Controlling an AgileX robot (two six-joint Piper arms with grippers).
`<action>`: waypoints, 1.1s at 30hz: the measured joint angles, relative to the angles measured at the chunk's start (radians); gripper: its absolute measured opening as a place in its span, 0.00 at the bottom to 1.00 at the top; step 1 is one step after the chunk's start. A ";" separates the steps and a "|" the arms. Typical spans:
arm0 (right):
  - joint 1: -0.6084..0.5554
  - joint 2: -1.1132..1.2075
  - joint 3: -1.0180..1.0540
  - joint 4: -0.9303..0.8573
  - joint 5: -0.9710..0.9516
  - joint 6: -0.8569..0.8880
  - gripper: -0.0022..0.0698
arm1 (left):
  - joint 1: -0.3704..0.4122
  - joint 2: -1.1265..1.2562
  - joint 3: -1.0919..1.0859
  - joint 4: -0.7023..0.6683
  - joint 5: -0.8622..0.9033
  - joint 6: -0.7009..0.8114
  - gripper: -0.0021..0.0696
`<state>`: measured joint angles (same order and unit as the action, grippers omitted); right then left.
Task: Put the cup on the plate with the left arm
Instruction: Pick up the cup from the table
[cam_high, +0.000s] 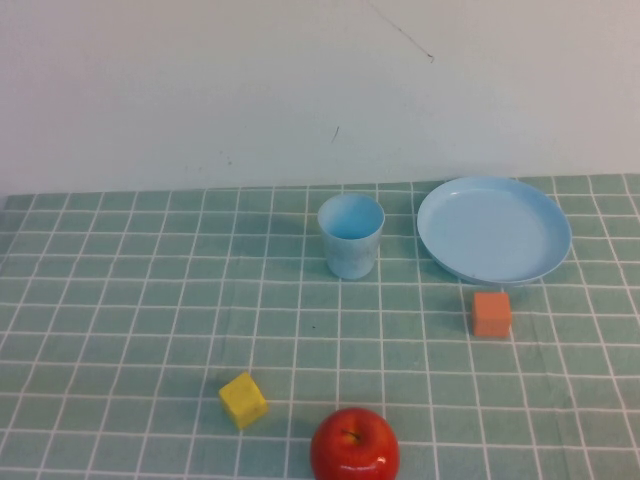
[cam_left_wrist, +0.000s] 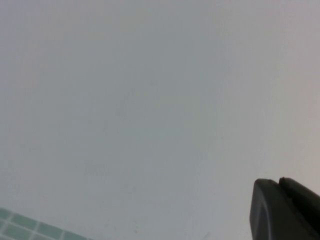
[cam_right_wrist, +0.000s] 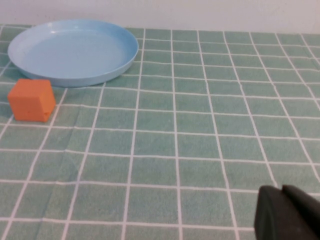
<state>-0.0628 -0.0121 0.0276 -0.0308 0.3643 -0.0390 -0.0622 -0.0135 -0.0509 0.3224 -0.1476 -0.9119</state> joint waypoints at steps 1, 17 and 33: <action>0.000 0.000 0.000 0.000 0.000 0.000 0.03 | 0.000 0.000 -0.029 0.006 0.030 0.023 0.03; 0.000 0.000 0.000 0.000 0.000 0.000 0.03 | 0.000 0.202 -0.380 0.093 0.413 0.279 0.03; 0.000 0.000 0.000 0.000 0.000 0.000 0.03 | -0.006 0.361 -0.356 -0.701 0.657 0.551 0.03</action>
<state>-0.0628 -0.0121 0.0276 -0.0308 0.3643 -0.0390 -0.0681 0.3477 -0.4071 -0.3785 0.5094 -0.3614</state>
